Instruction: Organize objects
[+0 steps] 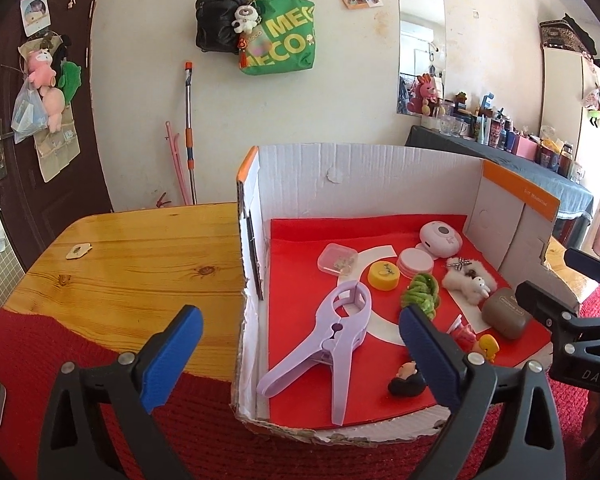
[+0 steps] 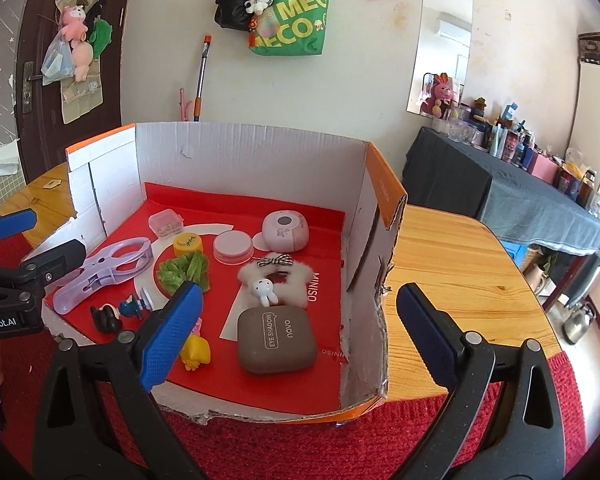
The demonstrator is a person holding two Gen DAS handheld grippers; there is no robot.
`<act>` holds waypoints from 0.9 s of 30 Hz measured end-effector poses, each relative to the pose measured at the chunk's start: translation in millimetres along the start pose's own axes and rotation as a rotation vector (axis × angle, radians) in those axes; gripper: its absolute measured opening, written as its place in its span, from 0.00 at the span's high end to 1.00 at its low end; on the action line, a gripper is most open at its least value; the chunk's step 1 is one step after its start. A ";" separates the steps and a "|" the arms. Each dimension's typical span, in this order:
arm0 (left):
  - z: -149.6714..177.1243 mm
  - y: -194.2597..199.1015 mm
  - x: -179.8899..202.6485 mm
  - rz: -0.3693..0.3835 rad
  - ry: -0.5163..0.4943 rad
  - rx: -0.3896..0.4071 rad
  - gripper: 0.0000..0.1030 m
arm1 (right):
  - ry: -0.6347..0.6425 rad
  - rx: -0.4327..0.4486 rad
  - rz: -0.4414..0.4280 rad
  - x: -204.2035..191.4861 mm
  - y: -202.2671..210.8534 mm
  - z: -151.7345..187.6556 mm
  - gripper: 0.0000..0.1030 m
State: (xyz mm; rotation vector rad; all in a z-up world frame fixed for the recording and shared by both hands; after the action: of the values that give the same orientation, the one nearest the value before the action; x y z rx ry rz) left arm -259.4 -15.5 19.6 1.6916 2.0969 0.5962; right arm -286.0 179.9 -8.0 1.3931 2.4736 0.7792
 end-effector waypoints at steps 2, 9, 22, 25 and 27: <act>0.8 -0.8 -0.4 0.000 0.002 -0.005 0.02 | -0.007 -0.014 -0.004 0.9 -2.6 1.4 0.02; 1.7 -0.4 0.7 -0.001 -0.002 -0.008 0.01 | -0.044 -0.031 -0.012 7.3 -4.4 3.6 0.02; 1.5 -0.4 0.8 -0.003 -0.002 -0.008 0.00 | -0.053 -0.036 -0.012 9.2 -4.9 4.6 0.01; 1.6 -0.6 0.9 -0.003 -0.001 -0.009 0.00 | -0.055 -0.037 -0.010 9.3 -5.5 5.0 0.01; 1.6 -0.6 1.1 -0.003 -0.001 -0.009 0.00 | -0.057 -0.039 -0.010 9.4 -5.9 5.6 0.01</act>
State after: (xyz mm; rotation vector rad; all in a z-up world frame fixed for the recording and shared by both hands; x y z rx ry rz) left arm -259.2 -14.4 17.9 1.6826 2.0929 0.6036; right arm -293.0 187.3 -15.1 1.3690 2.4073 0.7708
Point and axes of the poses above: each gripper's, at about its wrist camera, not at the fingertips, and y roughly against the way its jaws point, x to its right, z to its underside, the point moved 7 cm from there along -y, roughly the way its jaws point, and after that the axes turned 3 degrees about -z, right-handed, at the moved point
